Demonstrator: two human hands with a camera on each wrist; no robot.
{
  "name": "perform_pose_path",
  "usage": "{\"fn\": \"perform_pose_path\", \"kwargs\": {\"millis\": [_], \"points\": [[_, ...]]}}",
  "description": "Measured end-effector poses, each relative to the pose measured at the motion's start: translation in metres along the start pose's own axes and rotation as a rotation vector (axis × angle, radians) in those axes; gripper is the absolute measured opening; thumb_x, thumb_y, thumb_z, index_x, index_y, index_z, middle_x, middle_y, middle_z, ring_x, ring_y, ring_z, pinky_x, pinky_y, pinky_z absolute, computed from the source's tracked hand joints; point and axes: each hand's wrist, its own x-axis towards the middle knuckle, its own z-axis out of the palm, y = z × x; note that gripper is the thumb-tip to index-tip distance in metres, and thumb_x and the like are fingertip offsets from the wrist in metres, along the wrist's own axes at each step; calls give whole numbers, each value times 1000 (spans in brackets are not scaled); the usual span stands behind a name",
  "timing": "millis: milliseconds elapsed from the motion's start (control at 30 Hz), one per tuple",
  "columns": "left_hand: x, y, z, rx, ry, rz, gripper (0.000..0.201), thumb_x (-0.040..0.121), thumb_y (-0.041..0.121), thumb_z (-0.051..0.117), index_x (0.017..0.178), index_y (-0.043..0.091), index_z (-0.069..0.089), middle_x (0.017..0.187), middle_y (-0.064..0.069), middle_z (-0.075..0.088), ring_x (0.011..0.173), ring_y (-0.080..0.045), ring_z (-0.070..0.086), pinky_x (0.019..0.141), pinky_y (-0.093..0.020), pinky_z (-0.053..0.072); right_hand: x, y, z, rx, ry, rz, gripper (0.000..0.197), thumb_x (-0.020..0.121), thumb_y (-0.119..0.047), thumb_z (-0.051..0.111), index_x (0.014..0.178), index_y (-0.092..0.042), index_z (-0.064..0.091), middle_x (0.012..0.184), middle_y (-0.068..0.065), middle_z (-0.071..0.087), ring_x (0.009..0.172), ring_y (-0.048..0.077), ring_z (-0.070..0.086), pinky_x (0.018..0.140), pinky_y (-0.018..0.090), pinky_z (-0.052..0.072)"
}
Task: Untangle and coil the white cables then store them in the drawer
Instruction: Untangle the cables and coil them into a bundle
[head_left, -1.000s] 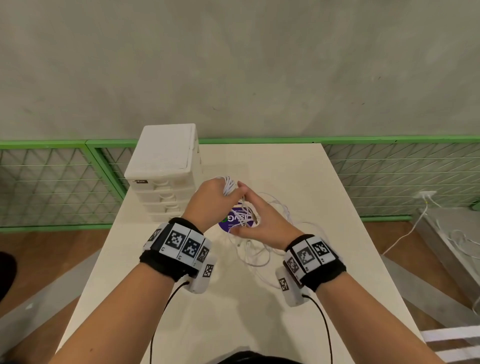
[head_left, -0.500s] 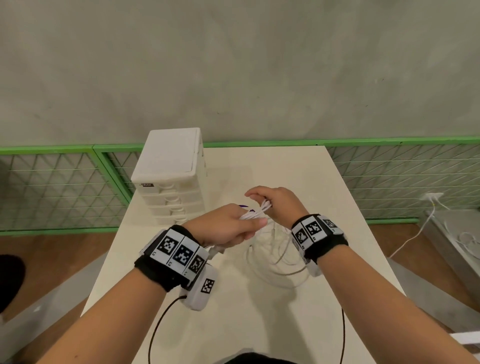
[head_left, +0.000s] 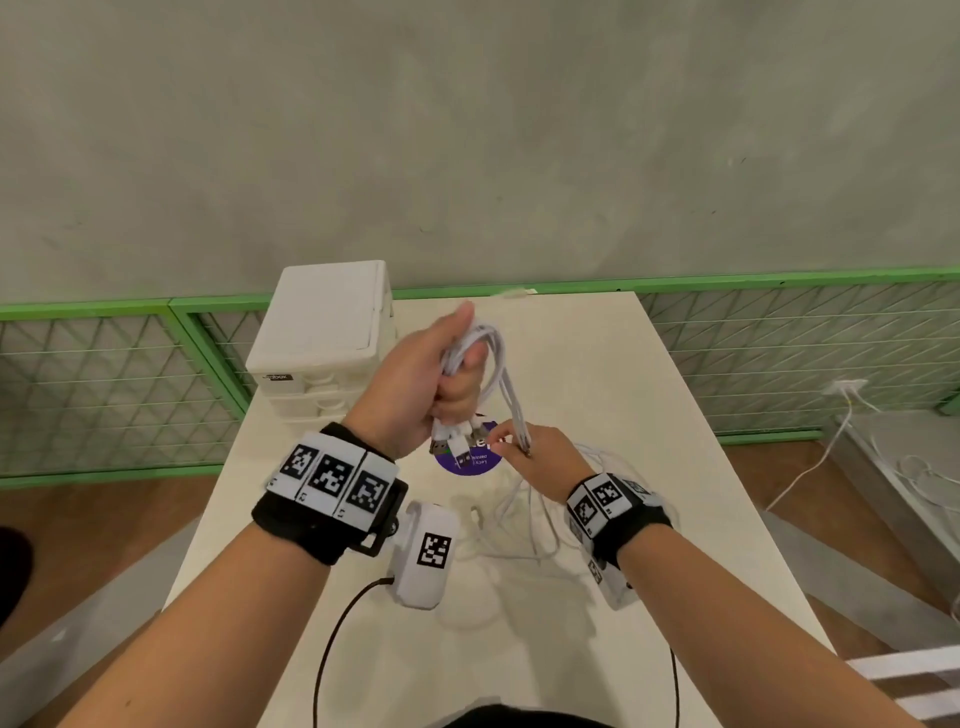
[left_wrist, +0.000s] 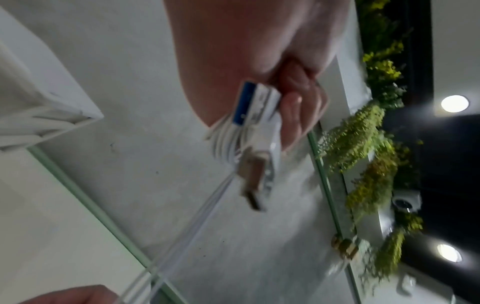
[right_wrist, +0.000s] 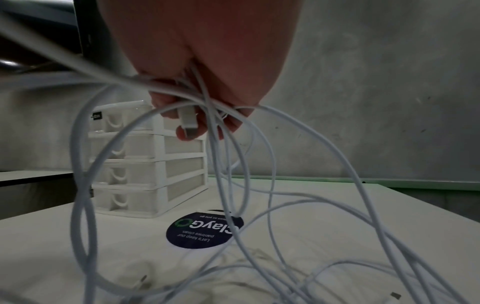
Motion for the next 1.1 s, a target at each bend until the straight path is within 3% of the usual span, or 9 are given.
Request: {"fn": "perform_pose_path", "kwargs": {"millis": [333, 433, 533, 633, 733, 800, 900, 967, 1100], "points": [[17, 13, -15, -309, 388, 284, 39, 100, 42, 32, 73, 17, 44, 43, 10, 30, 35, -6, 26, 42, -18, 27, -13, -13, 17, -123, -213, -21, 24, 98, -24, 37, 110, -15, 56, 80, -2, 53, 72, 19, 49, 67, 31, 40], [22, 4, -25, -171, 546, 391, 31, 101, 33, 35, 76, 16, 44, 50, 8, 36, 41, -7, 34, 48, -21, 30, -16, -28, 16, -175, -246, -113, 25, 98, -21, 37, 109, -16, 58, 76, -9, 47, 62, 6, 42, 58, 21, 31], [24, -6, -34, 108, 622, 463, 30, 102, 25, 36, 72, 18, 37, 57, 3, 34, 46, -8, 34, 47, -19, 31, -19, -37, 13, -113, -230, -190, 22, 98, -26, 38, 103, -18, 59, 82, -5, 52, 69, 13, 46, 64, 28, 36], [22, -12, -38, 233, 617, 491, 32, 102, 20, 36, 70, 18, 35, 59, 1, 32, 48, -8, 33, 47, -20, 31, -22, -43, 9, -42, -245, -142, 11, 91, -39, 51, 83, -46, 57, 81, 3, 64, 74, 19, 58, 71, 32, 46], [19, -8, -33, 173, 554, 478, 29, 102, 20, 34, 74, 15, 36, 56, 5, 33, 47, -7, 33, 47, -18, 31, -24, -45, 8, 83, -204, -62, 29, 78, -49, 67, 60, -61, 48, 58, -7, 51, 55, 5, 48, 60, 23, 38], [17, -3, -25, 131, 478, 444, 29, 102, 21, 33, 75, 15, 39, 52, 9, 35, 45, -7, 32, 47, -17, 30, -20, -41, 10, 159, -158, 26, 14, 73, -55, 69, 71, -47, 58, 62, -3, 57, 60, 10, 54, 64, 26, 43], [14, 1, -11, 130, 368, 352, 31, 102, 24, 33, 74, 16, 42, 48, 10, 35, 43, -8, 30, 47, -19, 29, -9, -35, 15, 178, -130, 101, 53, 70, -58, 69, 105, -20, 62, 96, 6, 70, 91, 17, 65, 90, 39, 50], [11, -1, -6, 141, 263, 261, 31, 102, 24, 33, 74, 15, 42, 48, 10, 35, 42, -8, 29, 45, -18, 28, -4, -36, 13, 249, -8, 70, 88, 66, -51, 76, 139, -27, 34, 129, -3, 55, 117, 8, 51, 105, 34, 40], [3, -15, 2, 337, 82, 27, 31, 100, 31, 36, 77, 12, 45, 50, 6, 32, 42, -9, 28, 45, -18, 27, 8, -34, -6, 404, 328, -46, 109, 69, -21, 80, 148, -25, 4, 151, -1, 28, 131, 0, 27, 107, 21, 25]]}}
